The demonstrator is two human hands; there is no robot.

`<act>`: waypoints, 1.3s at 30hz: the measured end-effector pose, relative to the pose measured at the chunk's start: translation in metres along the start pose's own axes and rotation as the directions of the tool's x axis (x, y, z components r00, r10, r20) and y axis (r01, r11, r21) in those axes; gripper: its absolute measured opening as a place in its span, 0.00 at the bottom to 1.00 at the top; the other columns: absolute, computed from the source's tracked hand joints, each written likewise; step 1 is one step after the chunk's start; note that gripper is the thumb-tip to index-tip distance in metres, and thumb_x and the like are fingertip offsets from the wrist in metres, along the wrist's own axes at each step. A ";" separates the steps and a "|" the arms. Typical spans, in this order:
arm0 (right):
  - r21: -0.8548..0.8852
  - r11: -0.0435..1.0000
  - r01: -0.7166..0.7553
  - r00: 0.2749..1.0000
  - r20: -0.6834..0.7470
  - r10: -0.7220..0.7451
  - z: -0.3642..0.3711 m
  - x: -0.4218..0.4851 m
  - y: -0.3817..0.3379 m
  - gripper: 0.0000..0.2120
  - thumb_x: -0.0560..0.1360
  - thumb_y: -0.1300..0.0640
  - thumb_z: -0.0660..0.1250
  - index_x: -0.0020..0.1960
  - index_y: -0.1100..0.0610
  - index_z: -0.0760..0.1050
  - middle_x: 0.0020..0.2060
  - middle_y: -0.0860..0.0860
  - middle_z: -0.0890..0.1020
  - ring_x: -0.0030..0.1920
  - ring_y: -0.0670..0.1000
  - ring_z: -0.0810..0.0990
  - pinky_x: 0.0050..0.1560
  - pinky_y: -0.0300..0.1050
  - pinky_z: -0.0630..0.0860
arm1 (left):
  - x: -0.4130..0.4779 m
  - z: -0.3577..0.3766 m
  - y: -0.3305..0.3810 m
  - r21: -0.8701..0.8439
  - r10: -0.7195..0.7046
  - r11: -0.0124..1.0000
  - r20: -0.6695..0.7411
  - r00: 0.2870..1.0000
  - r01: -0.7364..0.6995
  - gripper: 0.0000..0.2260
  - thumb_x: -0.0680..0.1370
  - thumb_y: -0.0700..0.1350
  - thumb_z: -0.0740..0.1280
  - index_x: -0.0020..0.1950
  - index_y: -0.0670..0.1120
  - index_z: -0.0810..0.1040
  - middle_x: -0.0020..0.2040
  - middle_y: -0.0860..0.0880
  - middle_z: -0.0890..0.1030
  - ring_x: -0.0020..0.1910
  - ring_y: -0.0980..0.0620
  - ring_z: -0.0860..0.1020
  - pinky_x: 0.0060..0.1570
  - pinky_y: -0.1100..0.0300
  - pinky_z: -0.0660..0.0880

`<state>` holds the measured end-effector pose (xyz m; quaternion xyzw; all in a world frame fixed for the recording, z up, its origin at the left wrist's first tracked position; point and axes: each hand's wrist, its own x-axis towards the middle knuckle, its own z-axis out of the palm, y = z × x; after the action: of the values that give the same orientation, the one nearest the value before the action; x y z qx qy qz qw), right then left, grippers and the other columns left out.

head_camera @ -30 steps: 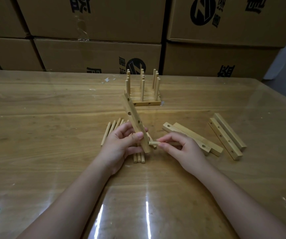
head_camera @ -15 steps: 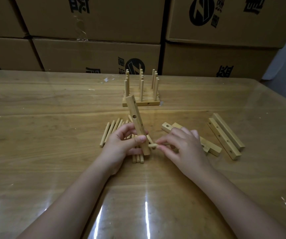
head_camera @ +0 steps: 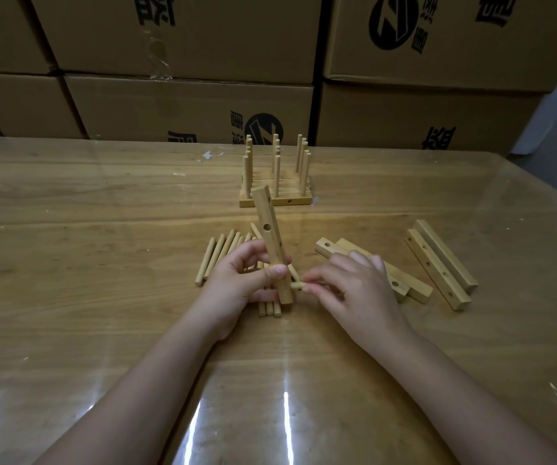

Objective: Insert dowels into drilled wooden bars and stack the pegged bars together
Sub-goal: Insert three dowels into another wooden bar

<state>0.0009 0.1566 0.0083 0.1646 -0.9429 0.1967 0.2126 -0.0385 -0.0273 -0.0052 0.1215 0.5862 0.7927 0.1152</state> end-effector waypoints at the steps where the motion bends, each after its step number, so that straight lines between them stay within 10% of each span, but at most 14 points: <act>1: -0.002 1.000 0.000 1.000 0.006 0.000 -0.001 -0.001 0.000 0.07 0.73 0.50 0.68 0.49 0.49 0.82 0.39 0.44 0.80 0.43 0.48 0.74 0.46 0.46 0.63 | 0.000 0.000 0.000 0.007 0.000 1.000 -0.001 1.000 0.000 0.13 0.65 0.41 0.73 0.48 0.52 0.84 0.50 0.46 0.83 0.45 0.49 0.84 0.35 0.59 0.79; 15: -0.006 1.000 -0.004 0.998 0.066 0.005 0.003 -0.002 0.001 0.12 0.76 0.45 0.62 0.54 0.49 0.79 0.47 0.42 0.82 0.50 0.44 0.77 0.52 0.41 0.62 | 0.000 0.000 0.001 0.047 -0.017 0.999 0.028 0.999 0.016 0.14 0.66 0.42 0.73 0.50 0.54 0.83 0.51 0.48 0.83 0.48 0.51 0.83 0.38 0.62 0.79; 22: 0.369 0.929 -0.032 0.979 -0.173 0.103 0.004 -0.003 0.009 0.20 0.75 0.54 0.64 0.65 0.46 0.67 0.48 0.43 0.70 0.44 0.41 0.73 0.44 0.36 0.74 | -0.001 0.003 0.003 0.030 -0.050 0.998 -0.045 0.998 0.051 0.20 0.66 0.44 0.72 0.58 0.44 0.79 0.49 0.43 0.84 0.44 0.50 0.83 0.34 0.60 0.79; 29: 0.500 0.865 -0.028 0.956 -0.239 0.169 0.005 -0.001 0.017 0.09 0.77 0.55 0.60 0.52 0.56 0.76 0.41 0.43 0.75 0.40 0.46 0.75 0.40 0.38 0.74 | -0.001 -0.001 0.008 -0.170 -0.060 0.985 -0.102 0.993 0.042 0.08 0.67 0.45 0.71 0.45 0.46 0.85 0.44 0.44 0.84 0.38 0.52 0.81 0.38 0.60 0.81; 39: 0.543 0.834 -0.096 0.964 -0.158 0.213 0.006 -0.001 0.018 0.11 0.76 0.50 0.57 0.47 0.54 0.76 0.34 0.49 0.77 0.35 0.46 0.75 0.37 0.44 0.74 | -0.001 0.003 0.011 -0.167 -0.081 0.984 -0.123 0.989 0.060 0.14 0.69 0.45 0.69 0.52 0.41 0.80 0.43 0.46 0.84 0.39 0.52 0.83 0.38 0.61 0.81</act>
<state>-0.0075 0.1698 -0.0028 0.1178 -0.8338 0.4824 0.2413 -0.0367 -0.0286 0.0060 0.0391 0.5294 0.8397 0.1145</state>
